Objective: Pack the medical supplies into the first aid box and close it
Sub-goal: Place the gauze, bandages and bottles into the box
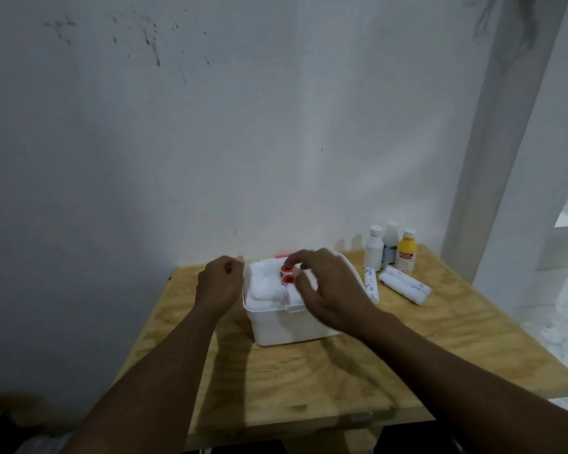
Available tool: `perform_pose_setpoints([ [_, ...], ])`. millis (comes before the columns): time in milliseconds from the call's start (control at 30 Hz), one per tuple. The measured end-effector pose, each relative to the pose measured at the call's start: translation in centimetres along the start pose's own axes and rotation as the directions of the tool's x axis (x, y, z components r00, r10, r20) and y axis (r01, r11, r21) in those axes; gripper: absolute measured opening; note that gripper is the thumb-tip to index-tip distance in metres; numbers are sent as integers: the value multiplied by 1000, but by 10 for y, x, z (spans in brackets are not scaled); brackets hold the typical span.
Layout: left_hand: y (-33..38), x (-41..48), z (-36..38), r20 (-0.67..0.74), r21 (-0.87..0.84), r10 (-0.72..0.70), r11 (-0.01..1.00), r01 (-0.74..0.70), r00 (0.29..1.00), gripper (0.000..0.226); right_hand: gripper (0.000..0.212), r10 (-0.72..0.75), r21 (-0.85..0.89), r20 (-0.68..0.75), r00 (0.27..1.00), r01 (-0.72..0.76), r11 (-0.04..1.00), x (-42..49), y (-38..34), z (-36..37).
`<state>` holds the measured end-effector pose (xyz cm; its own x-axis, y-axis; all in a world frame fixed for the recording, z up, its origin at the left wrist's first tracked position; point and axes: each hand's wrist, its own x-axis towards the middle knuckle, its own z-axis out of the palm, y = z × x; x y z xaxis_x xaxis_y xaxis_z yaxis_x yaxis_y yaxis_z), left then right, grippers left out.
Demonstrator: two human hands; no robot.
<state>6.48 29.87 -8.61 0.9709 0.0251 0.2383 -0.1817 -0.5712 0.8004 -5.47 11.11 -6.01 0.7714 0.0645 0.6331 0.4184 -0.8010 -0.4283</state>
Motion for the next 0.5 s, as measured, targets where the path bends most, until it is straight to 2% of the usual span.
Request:
perform_pose_setpoints([
  [100, 24, 3, -2, -72, 70, 110, 992, -105, 991, 20, 21, 85, 32, -205, 975, -81, 996, 9, 19, -33],
  [200, 55, 3, 8, -54, 97, 235, 969, -229, 970, 17, 15, 225, 3, -291, 930, -234, 972, 6, 52, -63],
  [367, 114, -16, 47, 112, 101, 385, 913, -396, 916, 17, 14, 370, -109, -254, 894, -407, 907, -19, 99, -91],
  [433, 130, -28, 65, 224, 154, 449, 860, -486, 865, 18, 14, 398, -170, -215, 892, -436, 884, -30, 114, -93],
  [500, 141, -37, 84, 358, 253, 495, 765, -592, 792, 20, 17, 435, -228, -139, 890, -456, 860, -40, 128, -93],
])
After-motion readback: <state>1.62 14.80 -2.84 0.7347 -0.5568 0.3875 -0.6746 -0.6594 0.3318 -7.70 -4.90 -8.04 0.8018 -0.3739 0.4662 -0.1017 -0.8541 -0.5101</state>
